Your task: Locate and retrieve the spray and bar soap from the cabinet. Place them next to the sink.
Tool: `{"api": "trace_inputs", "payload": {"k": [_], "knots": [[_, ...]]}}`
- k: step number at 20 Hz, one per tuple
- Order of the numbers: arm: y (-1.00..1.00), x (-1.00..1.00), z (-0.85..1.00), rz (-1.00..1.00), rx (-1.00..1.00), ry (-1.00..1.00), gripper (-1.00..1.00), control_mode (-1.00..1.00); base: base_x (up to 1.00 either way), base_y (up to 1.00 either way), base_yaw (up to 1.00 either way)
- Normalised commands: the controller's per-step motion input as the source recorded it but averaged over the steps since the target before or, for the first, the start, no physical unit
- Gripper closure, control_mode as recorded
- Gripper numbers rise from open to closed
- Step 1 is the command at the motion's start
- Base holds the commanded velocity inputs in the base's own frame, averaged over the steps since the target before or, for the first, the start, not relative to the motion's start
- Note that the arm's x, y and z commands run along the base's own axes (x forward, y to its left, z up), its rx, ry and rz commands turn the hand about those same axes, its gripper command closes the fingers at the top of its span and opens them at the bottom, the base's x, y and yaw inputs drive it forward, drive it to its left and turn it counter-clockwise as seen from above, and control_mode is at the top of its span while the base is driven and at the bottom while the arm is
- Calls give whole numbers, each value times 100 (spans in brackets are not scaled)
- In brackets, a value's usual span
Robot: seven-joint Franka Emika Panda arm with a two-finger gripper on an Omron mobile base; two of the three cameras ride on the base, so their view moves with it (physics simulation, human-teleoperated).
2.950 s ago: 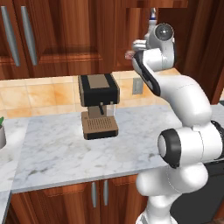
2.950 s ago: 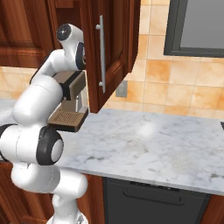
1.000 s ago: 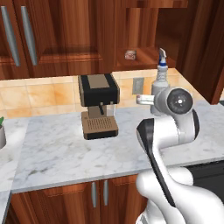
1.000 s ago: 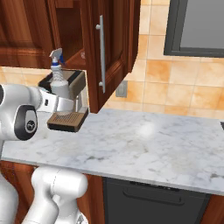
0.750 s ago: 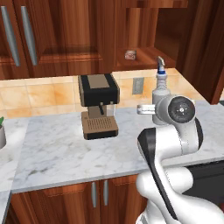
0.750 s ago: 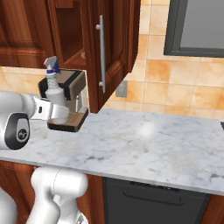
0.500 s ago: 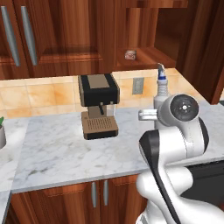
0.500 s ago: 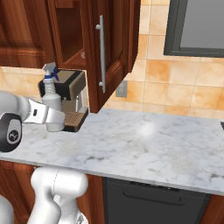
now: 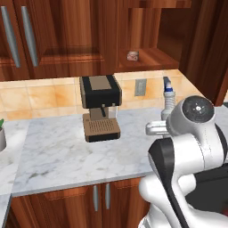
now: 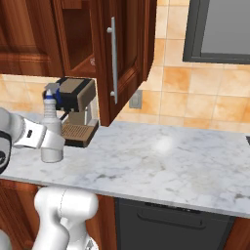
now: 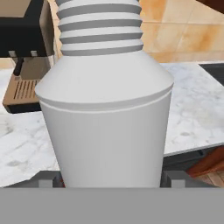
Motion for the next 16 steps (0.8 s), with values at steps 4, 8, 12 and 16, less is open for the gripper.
{"api": "trace_inputs", "payload": {"k": [4, 8, 12, 16], "knots": [[-32, -39, -4, 6, 0, -7, 100, -100, 0, 0, 0], [-25, -66, -8, 14, 0, -12, 100, -100, 0, 0, 0], [-14, -83, -12, 17, -1, -15, 100, -100, 0, 0, 0], [-21, -73, -2, 16, 0, -11, 100, -100, 0, 0, 0]]}}
